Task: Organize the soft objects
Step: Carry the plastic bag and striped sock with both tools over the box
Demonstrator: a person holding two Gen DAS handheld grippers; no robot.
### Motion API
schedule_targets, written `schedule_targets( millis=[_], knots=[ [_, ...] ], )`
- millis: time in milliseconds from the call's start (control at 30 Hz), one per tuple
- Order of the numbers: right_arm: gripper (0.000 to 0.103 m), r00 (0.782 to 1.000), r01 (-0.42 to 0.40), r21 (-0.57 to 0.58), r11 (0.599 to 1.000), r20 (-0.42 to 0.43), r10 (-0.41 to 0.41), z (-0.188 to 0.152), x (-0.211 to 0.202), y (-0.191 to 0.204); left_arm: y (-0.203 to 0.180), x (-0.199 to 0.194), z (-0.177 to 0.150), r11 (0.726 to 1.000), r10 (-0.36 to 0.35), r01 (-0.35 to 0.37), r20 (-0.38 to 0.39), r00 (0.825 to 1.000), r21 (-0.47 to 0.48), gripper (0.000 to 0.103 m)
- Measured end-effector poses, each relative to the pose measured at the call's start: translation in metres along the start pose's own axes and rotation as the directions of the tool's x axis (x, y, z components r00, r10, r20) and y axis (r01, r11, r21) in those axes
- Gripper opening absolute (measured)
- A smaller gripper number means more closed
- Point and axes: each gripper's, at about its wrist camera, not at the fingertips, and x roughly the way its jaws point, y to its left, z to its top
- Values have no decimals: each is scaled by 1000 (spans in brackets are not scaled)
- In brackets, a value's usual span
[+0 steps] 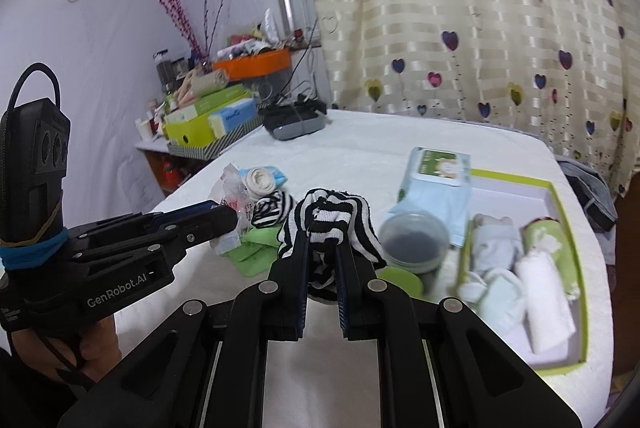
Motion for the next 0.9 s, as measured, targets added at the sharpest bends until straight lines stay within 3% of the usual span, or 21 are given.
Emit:
schedule_targets(
  millis=[900],
  knots=[
    [13,985,140,152,979,79,-153,-30,-83,-89,-122,21,-4,979,-137,146,-66,988,144,16]
  ],
)
